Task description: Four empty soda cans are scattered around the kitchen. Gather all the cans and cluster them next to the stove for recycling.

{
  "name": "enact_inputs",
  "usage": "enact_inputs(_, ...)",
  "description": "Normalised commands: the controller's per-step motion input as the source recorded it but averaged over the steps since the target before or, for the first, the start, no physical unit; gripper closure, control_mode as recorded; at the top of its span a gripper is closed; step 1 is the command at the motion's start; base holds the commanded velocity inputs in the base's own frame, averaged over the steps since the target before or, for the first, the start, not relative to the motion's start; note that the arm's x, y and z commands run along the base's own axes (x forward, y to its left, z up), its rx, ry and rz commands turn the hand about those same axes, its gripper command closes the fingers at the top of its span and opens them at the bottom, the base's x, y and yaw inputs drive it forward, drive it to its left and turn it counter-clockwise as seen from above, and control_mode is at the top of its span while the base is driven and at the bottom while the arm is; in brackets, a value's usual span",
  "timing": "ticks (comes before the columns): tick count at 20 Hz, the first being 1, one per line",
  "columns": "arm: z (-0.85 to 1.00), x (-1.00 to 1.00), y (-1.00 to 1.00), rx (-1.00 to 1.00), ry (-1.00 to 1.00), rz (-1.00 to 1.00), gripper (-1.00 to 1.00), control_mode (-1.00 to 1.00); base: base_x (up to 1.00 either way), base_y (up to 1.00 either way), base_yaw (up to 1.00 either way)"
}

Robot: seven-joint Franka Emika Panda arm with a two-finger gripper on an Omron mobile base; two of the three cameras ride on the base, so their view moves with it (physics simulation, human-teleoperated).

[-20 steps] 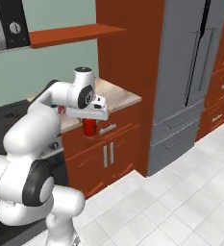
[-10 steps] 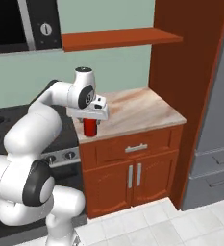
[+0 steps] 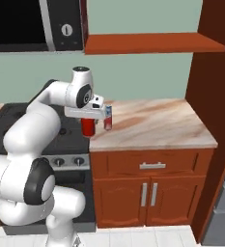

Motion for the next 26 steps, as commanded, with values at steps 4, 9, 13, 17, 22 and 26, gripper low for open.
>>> enact_inputs(4, 0.0, 0.0, 0.0, 0.0, 0.0, 0.0, 1.0, 1.0, 0.41, -0.43, 0.4)
enact_inputs(9, 0.0, 0.0, 0.0, 0.0, 0.0, 0.0, 1.0, 1.0, 0.43, -0.49, 0.33)
enact_inputs(13, 0.0, 0.0, 0.0, 0.0, 0.0, 0.0, 1.0, 1.0, 0.38, -0.56, 0.29)
enact_inputs(17, 0.0, 0.0, 0.0, 0.0, 0.0, 0.0, 1.0, 1.0, 0.46, -0.46, 0.2)
enact_inputs(22, 0.0, 0.0, 0.0, 0.0, 0.0, 0.0, 1.0, 1.0, 0.47, -0.18, 0.07)
enact_inputs(26, 0.0, 0.0, 0.0, 0.0, 0.0, 0.0, 1.0, 1.0, 0.41, -0.08, -0.02)
